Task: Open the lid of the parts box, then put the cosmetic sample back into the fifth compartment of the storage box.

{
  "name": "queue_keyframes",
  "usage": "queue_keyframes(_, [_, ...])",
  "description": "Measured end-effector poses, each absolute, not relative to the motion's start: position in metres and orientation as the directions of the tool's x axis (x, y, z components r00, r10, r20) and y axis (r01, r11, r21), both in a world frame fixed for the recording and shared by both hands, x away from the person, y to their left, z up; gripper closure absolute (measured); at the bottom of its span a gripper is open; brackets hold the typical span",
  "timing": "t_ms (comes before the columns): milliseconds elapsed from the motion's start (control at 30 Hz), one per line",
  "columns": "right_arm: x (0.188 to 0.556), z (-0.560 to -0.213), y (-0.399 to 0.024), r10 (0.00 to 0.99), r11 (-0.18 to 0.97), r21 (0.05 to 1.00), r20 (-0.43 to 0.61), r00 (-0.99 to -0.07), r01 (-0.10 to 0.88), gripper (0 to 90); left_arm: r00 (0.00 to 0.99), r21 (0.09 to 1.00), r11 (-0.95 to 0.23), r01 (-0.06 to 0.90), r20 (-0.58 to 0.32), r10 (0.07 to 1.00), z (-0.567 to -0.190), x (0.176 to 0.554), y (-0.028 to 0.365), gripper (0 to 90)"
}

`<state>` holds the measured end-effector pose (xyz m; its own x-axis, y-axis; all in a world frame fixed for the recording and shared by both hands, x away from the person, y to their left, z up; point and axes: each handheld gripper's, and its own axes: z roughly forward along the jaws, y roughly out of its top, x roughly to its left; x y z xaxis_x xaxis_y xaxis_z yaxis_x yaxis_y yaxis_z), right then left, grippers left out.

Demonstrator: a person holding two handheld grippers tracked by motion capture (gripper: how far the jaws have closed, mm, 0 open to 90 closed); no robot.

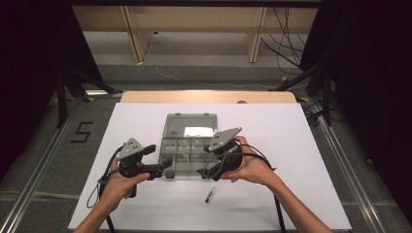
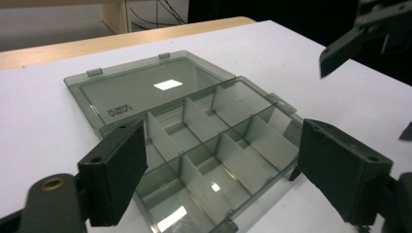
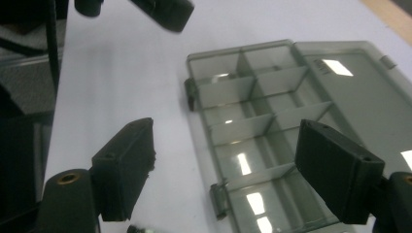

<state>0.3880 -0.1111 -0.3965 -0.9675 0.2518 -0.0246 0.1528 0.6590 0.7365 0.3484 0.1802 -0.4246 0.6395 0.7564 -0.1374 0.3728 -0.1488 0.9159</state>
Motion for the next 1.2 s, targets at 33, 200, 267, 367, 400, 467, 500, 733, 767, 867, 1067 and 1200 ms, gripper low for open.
queue_keyframes(33, [0.387, -0.398, -0.111, 0.242, 0.667, 0.730, -0.023, -0.970, 0.149, 23.3, 0.626, 0.909, -0.114, 0.400, -0.181, 0.759, -0.424, 0.343, 0.178, 17.3])
queue_keyframes(200, [0.379, -0.403, -0.109, 0.195, 0.704, 0.699, -0.021, -0.981, 0.125, 23.9, 0.633, 0.916, -0.117, 0.383, -0.169, 0.755, -0.423, 0.334, 0.176, 17.0])
queue_keyframes(267, [0.376, -0.406, -0.109, 0.183, 0.719, 0.684, -0.015, -0.983, 0.123, 24.0, 0.638, 0.920, -0.117, 0.374, -0.164, 0.752, -0.424, 0.330, 0.175, 16.9])
queue_keyframes(367, [0.373, -0.409, -0.108, 0.169, 0.736, 0.667, -0.014, -0.985, 0.117, 24.5, 0.644, 0.923, -0.125, 0.364, -0.152, 0.749, -0.424, 0.324, 0.174, 16.4])
queue_keyframes(400, [0.372, -0.410, -0.108, 0.167, 0.740, 0.663, -0.018, -0.986, 0.113, 24.5, 0.644, 0.924, -0.130, 0.361, -0.146, 0.751, -0.424, 0.322, 0.174, 16.5])
queue_keyframes(467, [0.370, -0.412, -0.108, 0.162, 0.751, 0.651, -0.020, -0.987, 0.110, 25.0, 0.649, 0.926, -0.135, 0.352, -0.137, 0.749, -0.424, 0.319, 0.174, 16.5])
queue_keyframes(500, [0.370, -0.414, -0.108, 0.159, 0.754, 0.648, -0.017, -0.987, 0.111, 25.2, 0.644, 0.926, -0.129, 0.355, -0.142, 0.751, -0.424, 0.317, 0.174, 16.4])
queue_keyframes(733, [0.365, -0.421, -0.107, 0.111, 0.785, 0.615, -0.016, -0.994, 0.078, 25.8, 0.638, 0.930, -0.132, 0.343, -0.128, 0.759, -0.424, 0.308, 0.175, 16.0])
queue_keyframes(767, [0.365, -0.422, -0.106, 0.106, 0.788, 0.611, -0.012, -0.994, 0.076, 25.8, 0.639, 0.932, -0.134, 0.337, -0.122, 0.759, -0.424, 0.308, 0.175, 16.0])
queue_keyframes(867, [0.364, -0.427, -0.105, 0.092, 0.800, 0.595, -0.009, -0.996, 0.068, 26.1, 0.637, 0.935, -0.130, 0.329, -0.118, 0.762, -0.424, 0.307, 0.175, 16.0])
queue_keyframes(1067, [0.362, -0.435, -0.102, 0.061, 0.828, 0.559, -0.015, -0.998, 0.042, 27.1, 0.634, 0.940, -0.123, 0.318, -0.114, 0.765, -0.425, 0.309, 0.175, 16.1])
queue_keyframes(1200, [0.362, -0.438, -0.099, 0.044, 0.845, 0.534, -0.009, -0.999, 0.033, 28.7, 0.639, 0.945, -0.116, 0.306, -0.114, 0.761, -0.425, 0.309, 0.176, 16.2])
